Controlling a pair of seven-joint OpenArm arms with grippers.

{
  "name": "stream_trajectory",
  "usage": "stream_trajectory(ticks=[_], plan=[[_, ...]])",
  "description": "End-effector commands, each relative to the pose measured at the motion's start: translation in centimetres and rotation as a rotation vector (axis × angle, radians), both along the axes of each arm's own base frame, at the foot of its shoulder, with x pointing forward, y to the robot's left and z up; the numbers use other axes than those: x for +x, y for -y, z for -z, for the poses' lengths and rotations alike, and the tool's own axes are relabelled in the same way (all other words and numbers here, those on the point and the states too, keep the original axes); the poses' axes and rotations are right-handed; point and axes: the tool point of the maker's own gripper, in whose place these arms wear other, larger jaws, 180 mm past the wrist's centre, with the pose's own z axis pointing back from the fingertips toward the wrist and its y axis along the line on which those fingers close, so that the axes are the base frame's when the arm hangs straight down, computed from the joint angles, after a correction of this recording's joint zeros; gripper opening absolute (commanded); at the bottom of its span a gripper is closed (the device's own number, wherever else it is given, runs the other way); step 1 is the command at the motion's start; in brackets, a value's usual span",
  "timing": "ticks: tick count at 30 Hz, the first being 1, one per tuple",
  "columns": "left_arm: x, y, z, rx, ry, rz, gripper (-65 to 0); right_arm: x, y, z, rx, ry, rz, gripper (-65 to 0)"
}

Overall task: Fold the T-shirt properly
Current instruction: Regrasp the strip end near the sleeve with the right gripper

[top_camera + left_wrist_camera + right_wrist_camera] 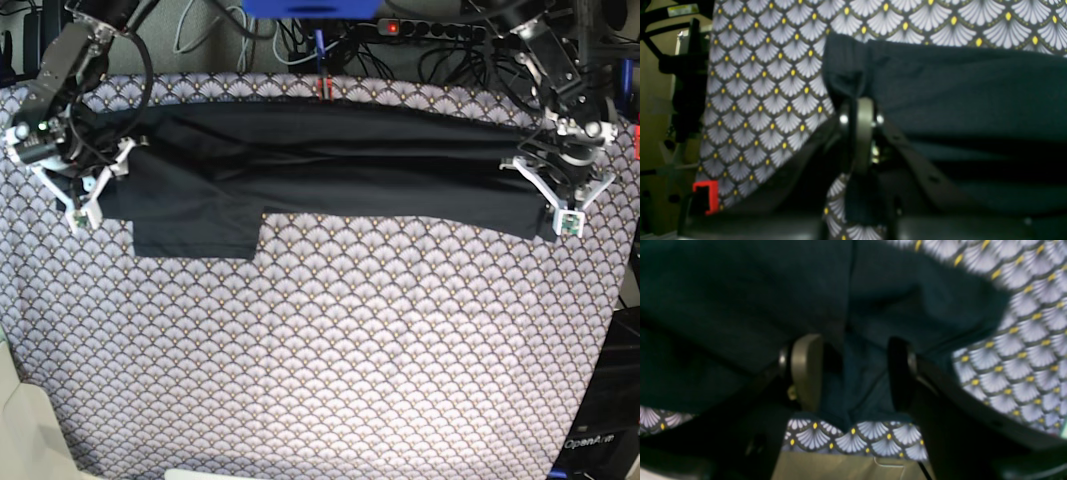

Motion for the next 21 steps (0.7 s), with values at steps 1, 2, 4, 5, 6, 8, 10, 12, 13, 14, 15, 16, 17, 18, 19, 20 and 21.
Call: stream_trajectory(ticks=[1, 2, 4, 5, 6, 8, 10, 12, 13, 14, 15, 16, 17, 18, 19, 20, 21], plan=[[0.7, -0.5, -1.3, 0.019, 0.045, -0.003, -65.0, 1.0, 0.2, -0.7, 0.005, 0.044, 0.001, -32.1], [0.7, -0.5, -1.3, 0.019, 0.045, -0.003, -65.0, 0.9, 0.1, -0.3, 0.012, 0.040, 0.001, -32.1], [0.7, -0.5, -1.3, 0.017, 0.045, -0.003, -65.0, 1.0, 0.0, -0.2, 0.020, 0.047, 0.001, -32.1], [0.7, -0.5, -1.3, 0.017, 0.045, -0.003, -65.0, 1.0, -0.1, -0.1, 0.023, 0.046, 0.001, -32.1], [0.7, -0.5, -1.3, 0.017, 0.045, -0.003, -65.0, 0.9, -0.1, 0.0, 0.024, 0.043, 0.001, -32.1], [0.7, -0.5, -1.3, 0.017, 0.046, -0.004, -65.0, 0.7, -0.1, 0.1, 0.024, 0.038, 0.001, -32.2], [0.7, -0.5, -1.3, 0.017, 0.046, -0.004, -65.0, 0.7, -0.2, 0.1, 0.026, 0.038, 0.002, -32.3], [0.7, -0.5, -1.3, 0.017, 0.046, -0.004, -65.0, 0.7, -0.2, 0.2, 0.026, 0.037, 0.002, -32.4], [0.7, -0.5, -1.3, 0.017, 0.046, -0.004, -65.0, 0.6, -0.2, 0.2, 0.026, 0.036, 0.002, -32.5], [0.7, -0.5, -1.3, 0.017, 0.046, -0.004, -65.0, 0.6, -0.2, 0.2, 0.026, 0.036, 0.002, -32.6], [0.7, -0.5, -1.3, 0.017, 0.046, -0.004, -65.0, 0.6, -0.2, 0.2, 0.026, 0.033, 0.002, -32.7], [0.7, -0.5, -1.3, 0.017, 0.046, -0.004, -65.0, 0.5, -0.2, 0.3, 0.026, 0.031, 0.002, -32.9], [0.7, -0.5, -1.3, 0.017, 0.046, -0.004, -65.0, 0.2, -0.3, 0.5, 0.027, 0.023, -0.002, -34.0], [0.7, -0.5, -1.3, 0.017, 0.046, -0.004, -65.0, 0.2, -0.4, 0.5, 0.028, 0.021, -0.004, -35.1], [0.7, -0.5, -1.3, 0.017, 0.046, -0.004, -65.0, 0.2, -0.4, 0.5, 0.028, 0.021, -0.004, -36.5], [0.7, -0.5, -1.3, 0.017, 0.046, -0.004, -65.0, 0.2, -0.4, 0.5, 0.028, 0.021, -0.006, -38.7], [0.7, -0.5, -1.3, 0.017, 0.046, -0.004, -65.0, 0.2, -0.5, 0.5, 0.030, 0.021, -0.005, -41.5]])
